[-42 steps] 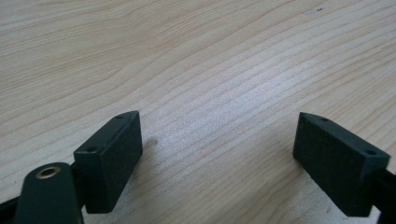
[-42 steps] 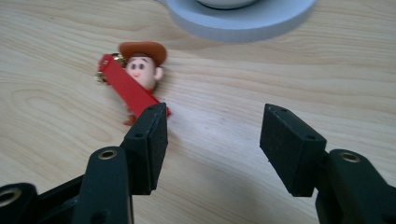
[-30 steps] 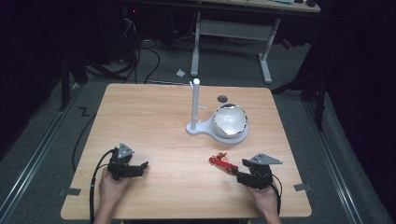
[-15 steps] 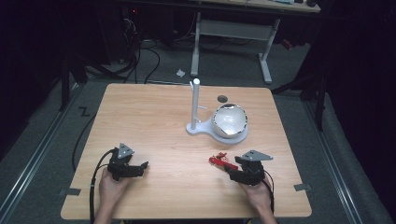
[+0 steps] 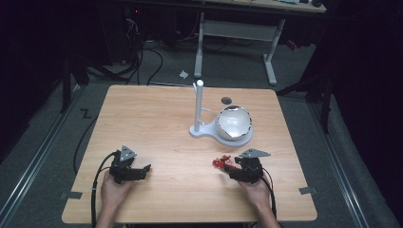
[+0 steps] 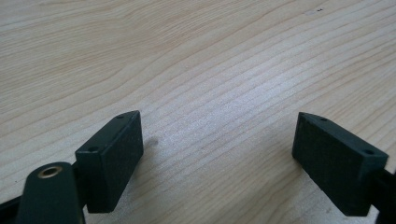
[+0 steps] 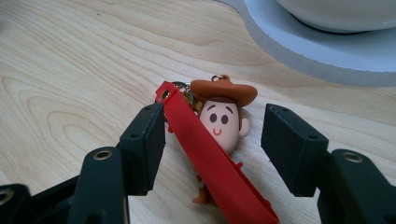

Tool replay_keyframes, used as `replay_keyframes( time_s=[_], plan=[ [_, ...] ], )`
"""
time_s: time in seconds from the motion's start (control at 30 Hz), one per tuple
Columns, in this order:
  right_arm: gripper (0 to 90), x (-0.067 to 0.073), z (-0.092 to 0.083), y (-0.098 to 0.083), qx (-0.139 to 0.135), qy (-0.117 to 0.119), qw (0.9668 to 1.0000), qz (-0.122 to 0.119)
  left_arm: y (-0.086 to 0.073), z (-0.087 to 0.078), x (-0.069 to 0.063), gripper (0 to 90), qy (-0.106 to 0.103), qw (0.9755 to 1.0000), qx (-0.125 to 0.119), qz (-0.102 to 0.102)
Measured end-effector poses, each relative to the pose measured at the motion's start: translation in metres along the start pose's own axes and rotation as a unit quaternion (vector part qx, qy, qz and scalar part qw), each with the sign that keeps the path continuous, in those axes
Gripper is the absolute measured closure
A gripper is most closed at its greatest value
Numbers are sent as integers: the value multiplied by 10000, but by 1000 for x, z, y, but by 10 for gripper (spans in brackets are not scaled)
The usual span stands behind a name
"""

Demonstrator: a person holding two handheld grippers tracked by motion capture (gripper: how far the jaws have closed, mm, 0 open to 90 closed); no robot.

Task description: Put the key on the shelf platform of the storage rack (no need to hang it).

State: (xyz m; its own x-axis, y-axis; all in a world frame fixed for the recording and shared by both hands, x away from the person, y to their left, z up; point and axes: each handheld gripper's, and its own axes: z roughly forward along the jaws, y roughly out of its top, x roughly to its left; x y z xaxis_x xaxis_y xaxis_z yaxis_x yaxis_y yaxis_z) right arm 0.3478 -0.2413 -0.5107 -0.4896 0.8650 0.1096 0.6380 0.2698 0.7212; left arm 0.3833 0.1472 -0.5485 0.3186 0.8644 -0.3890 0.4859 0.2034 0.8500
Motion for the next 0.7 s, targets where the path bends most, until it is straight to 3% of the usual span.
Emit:
replay_keyframes(
  time_s=[0.33,0.43,0.63,0.7],
  plan=[
    [412,3,15,-1,215,-57,9997,-115,0,0,0,165,10,10000,-6,-2],
    [419,7,19,-2,308,-179,9989,-302,0,0,0,165,10,10000,-7,-5],
    [481,9,20,-3,243,-362,9974,-571,0,0,0,159,29,10000,-10,-7],
    [517,9,20,-3,240,-326,9973,-609,0,1,0,157,38,10000,-11,-13]
  ],
)
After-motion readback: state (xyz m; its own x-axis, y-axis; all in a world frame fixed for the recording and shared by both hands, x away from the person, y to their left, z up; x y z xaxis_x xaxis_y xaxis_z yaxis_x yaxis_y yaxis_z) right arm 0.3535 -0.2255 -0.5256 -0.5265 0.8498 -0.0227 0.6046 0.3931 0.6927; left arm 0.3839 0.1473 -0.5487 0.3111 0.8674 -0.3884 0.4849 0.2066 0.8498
